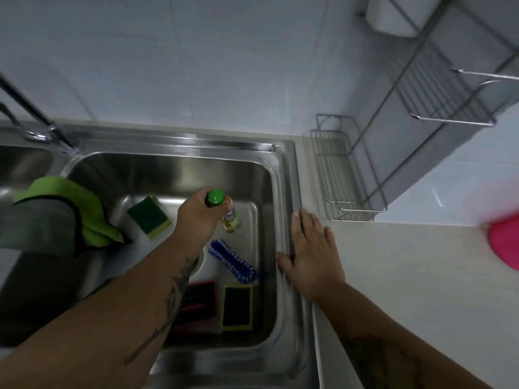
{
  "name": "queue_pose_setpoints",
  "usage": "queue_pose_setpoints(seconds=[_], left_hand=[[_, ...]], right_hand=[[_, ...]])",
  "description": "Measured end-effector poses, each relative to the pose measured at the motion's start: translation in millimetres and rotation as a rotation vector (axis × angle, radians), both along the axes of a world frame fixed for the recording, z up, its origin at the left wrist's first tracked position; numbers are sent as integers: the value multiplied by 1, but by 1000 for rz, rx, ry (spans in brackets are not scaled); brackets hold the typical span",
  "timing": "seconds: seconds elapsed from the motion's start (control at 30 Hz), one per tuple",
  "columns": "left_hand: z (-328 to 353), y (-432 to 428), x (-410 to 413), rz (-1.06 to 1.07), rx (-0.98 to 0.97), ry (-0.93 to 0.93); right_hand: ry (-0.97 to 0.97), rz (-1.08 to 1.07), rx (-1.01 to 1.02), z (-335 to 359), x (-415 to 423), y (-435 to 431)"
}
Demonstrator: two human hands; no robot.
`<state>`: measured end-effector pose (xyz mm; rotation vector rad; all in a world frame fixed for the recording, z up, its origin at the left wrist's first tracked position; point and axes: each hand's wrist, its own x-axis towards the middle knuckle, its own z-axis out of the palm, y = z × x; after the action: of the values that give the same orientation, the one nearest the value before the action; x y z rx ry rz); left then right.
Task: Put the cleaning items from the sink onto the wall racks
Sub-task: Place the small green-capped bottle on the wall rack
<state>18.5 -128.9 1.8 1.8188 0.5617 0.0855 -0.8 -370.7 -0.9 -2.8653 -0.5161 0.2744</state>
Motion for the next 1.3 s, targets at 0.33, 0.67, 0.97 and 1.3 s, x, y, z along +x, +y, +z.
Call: queue_pose_setpoints(seconds=[0.33, 0.67, 0.97, 1.3], left_hand=[[131, -3, -41, 93, -128, -259], [297, -60, -18, -13, -135, -602], [378, -124, 51, -128, -51, -797], [358, -160, 138, -386, 77, -707]], right_hand=[[286, 35, 165, 71, -17, -7], [-472, 240, 340, 231, -22, -27], [-941, -67, 328, 285, 36, -71], [-1122, -129, 210, 254, 103, -86]])
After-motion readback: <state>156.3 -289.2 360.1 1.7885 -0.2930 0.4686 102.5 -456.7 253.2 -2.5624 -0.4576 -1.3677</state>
